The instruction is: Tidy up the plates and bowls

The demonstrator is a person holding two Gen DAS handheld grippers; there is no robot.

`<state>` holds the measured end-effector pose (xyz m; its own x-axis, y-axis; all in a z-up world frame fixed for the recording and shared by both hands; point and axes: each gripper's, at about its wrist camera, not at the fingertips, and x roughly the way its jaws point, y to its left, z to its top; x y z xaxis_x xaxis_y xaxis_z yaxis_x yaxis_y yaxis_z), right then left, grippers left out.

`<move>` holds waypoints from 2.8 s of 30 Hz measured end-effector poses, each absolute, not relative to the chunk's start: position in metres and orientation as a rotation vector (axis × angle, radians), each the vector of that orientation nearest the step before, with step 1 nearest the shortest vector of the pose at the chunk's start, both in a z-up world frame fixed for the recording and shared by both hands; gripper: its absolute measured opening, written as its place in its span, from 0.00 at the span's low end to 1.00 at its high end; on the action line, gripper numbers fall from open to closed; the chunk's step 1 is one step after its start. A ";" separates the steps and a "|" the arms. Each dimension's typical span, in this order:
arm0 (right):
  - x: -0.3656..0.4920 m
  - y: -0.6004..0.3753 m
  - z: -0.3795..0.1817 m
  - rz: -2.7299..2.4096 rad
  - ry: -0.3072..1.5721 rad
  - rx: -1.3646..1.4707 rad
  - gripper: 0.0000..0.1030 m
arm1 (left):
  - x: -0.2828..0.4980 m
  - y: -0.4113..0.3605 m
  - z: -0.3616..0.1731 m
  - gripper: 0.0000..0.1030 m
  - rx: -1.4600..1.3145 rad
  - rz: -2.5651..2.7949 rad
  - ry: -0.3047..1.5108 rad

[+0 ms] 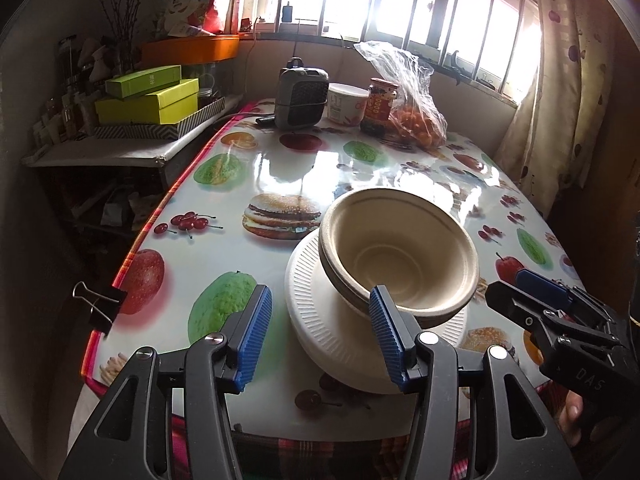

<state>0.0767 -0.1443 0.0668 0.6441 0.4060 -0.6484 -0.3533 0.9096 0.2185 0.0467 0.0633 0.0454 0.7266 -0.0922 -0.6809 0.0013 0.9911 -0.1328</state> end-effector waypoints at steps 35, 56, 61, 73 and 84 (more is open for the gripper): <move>0.045 -0.140 0.003 0.399 0.884 -0.084 0.73 | 0.015 0.059 -0.026 0.61 -0.045 0.001 0.859; 0.041 -0.140 0.002 0.357 0.882 -0.093 0.77 | 0.014 0.056 -0.027 0.61 -0.042 0.030 0.855; 0.041 -0.140 0.002 0.357 0.882 -0.092 0.78 | 0.015 0.057 -0.027 0.61 -0.043 0.030 0.855; 0.040 -0.140 0.002 0.357 0.881 -0.092 0.78 | 0.015 0.057 -0.027 0.61 -0.042 0.030 0.856; 0.040 -0.140 0.002 0.358 0.881 -0.092 0.78 | 0.014 0.057 -0.027 0.61 -0.048 0.028 0.854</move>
